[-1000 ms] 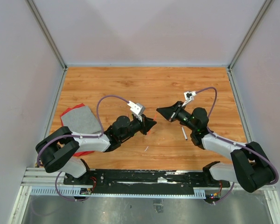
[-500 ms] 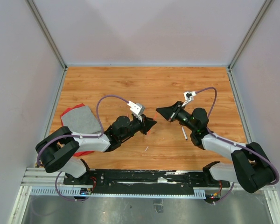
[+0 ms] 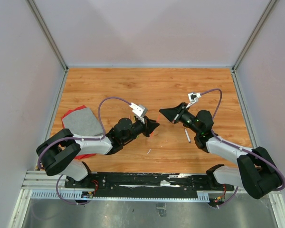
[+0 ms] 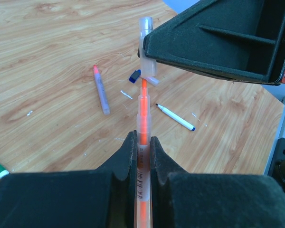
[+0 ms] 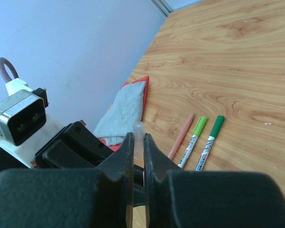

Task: Insert the pens into the pen caps
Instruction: Insert the pen cap onto the pen.

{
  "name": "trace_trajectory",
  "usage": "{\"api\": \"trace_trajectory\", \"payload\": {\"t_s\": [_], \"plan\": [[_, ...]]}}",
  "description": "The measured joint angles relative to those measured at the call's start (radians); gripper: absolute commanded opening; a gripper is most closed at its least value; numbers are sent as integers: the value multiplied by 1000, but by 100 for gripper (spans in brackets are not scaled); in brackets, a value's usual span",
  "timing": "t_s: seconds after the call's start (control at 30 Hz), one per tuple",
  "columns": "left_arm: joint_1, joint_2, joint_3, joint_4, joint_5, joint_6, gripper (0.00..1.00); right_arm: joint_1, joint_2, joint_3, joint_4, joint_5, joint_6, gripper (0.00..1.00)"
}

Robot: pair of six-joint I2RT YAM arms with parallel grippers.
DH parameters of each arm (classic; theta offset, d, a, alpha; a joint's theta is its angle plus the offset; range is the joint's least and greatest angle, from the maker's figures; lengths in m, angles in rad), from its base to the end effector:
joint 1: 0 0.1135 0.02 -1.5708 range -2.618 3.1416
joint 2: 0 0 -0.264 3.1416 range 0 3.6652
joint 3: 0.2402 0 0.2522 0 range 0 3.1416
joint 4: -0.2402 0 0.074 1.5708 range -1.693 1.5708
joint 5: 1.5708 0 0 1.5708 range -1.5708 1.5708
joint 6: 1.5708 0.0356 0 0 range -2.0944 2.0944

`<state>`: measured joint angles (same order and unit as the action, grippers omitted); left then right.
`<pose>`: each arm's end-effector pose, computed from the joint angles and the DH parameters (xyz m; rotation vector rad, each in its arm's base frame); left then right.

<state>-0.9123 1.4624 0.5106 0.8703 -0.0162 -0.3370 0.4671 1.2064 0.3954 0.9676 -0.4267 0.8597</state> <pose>0.1789 -0.2303 0.2023 0.4807 1.6704 -0.9254 0.2105 0.1227 0.2405 -0.0823 1.5814 1.3682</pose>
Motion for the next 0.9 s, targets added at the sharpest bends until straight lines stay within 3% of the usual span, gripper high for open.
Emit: {"api": "trace_trajectory", "payload": {"t_s": [0.9], "plan": [[0, 0, 0, -18, 0, 0, 1, 12, -2, 0, -48, 29, -23, 1]]}}
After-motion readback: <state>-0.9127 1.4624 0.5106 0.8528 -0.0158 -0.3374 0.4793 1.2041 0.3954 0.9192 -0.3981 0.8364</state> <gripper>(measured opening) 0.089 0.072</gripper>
